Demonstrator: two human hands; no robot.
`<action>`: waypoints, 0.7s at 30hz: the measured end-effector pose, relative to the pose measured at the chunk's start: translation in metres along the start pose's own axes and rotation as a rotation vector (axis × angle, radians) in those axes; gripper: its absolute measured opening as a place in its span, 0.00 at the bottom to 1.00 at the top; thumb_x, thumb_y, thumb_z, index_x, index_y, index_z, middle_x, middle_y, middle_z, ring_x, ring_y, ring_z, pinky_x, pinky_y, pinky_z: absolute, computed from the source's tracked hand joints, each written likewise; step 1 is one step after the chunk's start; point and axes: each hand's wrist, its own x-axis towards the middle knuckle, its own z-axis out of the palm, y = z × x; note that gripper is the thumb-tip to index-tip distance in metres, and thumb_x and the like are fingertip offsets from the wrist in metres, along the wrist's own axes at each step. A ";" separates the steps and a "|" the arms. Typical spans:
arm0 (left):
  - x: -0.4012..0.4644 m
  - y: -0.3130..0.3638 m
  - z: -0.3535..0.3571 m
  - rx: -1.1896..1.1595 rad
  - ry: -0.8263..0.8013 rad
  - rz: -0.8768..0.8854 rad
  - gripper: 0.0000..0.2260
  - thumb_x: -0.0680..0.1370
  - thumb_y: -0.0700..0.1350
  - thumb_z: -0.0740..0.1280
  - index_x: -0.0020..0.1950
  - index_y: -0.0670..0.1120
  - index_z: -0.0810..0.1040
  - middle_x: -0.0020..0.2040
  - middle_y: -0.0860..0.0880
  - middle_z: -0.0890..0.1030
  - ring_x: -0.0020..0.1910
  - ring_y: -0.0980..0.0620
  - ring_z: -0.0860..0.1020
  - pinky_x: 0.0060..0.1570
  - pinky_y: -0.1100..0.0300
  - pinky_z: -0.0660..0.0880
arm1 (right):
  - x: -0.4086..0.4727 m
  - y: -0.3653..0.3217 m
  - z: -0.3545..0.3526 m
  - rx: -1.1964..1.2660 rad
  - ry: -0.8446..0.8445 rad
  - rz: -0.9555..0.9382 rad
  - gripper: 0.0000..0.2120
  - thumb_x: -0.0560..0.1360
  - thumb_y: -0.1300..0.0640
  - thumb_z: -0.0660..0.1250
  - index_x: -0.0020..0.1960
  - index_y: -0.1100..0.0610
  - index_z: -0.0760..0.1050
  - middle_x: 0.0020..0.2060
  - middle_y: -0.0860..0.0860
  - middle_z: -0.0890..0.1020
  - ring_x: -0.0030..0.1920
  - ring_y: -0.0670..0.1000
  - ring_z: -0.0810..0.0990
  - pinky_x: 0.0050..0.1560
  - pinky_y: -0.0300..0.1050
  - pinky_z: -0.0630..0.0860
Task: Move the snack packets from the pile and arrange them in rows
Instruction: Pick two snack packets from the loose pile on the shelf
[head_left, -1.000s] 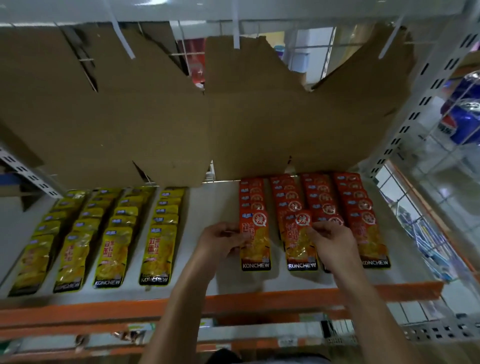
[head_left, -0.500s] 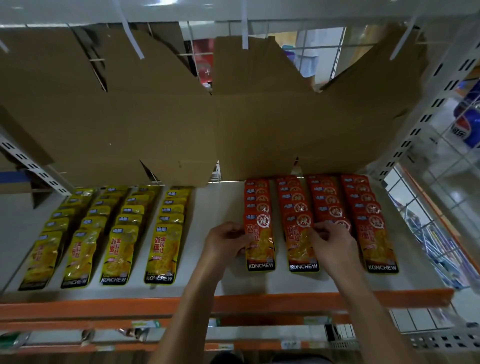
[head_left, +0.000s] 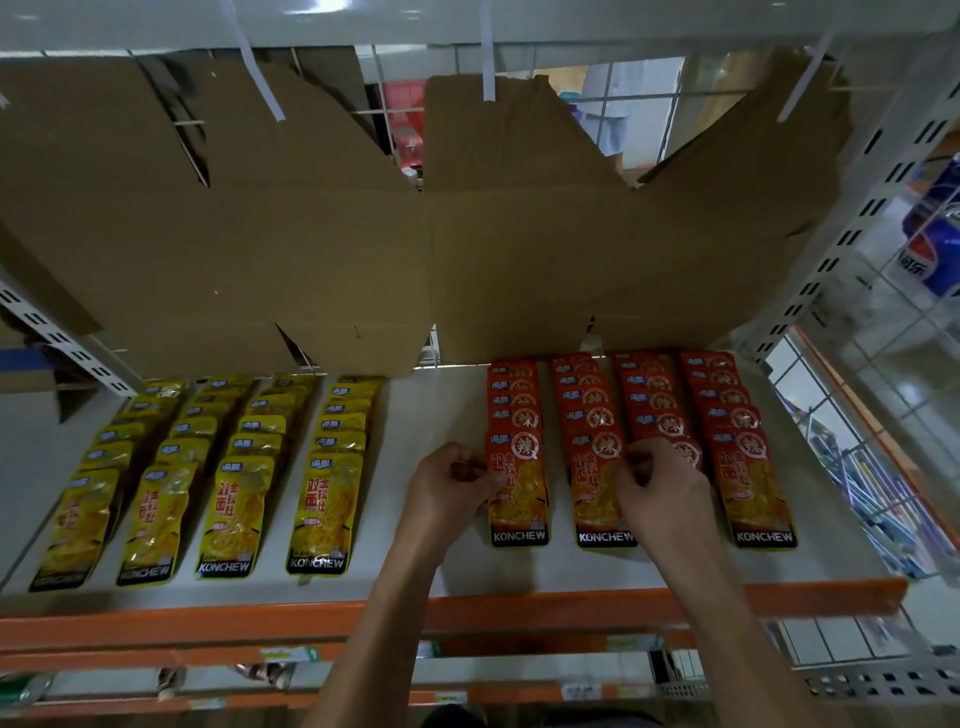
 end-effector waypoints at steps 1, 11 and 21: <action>0.000 0.000 0.000 0.007 0.002 0.003 0.10 0.72 0.40 0.77 0.49 0.43 0.79 0.44 0.46 0.83 0.43 0.50 0.84 0.42 0.54 0.83 | 0.000 0.000 0.000 -0.003 -0.002 0.006 0.12 0.79 0.54 0.66 0.60 0.59 0.76 0.47 0.54 0.83 0.43 0.53 0.82 0.42 0.47 0.79; 0.001 0.000 -0.001 0.080 -0.005 0.025 0.10 0.72 0.42 0.77 0.49 0.45 0.79 0.44 0.46 0.83 0.44 0.48 0.84 0.46 0.45 0.83 | -0.001 0.000 0.003 -0.061 0.033 -0.038 0.10 0.78 0.55 0.67 0.56 0.59 0.76 0.40 0.50 0.80 0.39 0.52 0.81 0.39 0.47 0.79; 0.000 0.001 -0.001 0.101 -0.044 0.010 0.12 0.72 0.42 0.77 0.51 0.46 0.78 0.47 0.47 0.82 0.45 0.49 0.84 0.47 0.47 0.83 | 0.001 0.005 0.008 -0.103 0.108 -0.086 0.10 0.77 0.54 0.67 0.55 0.58 0.76 0.44 0.53 0.80 0.42 0.55 0.79 0.41 0.47 0.75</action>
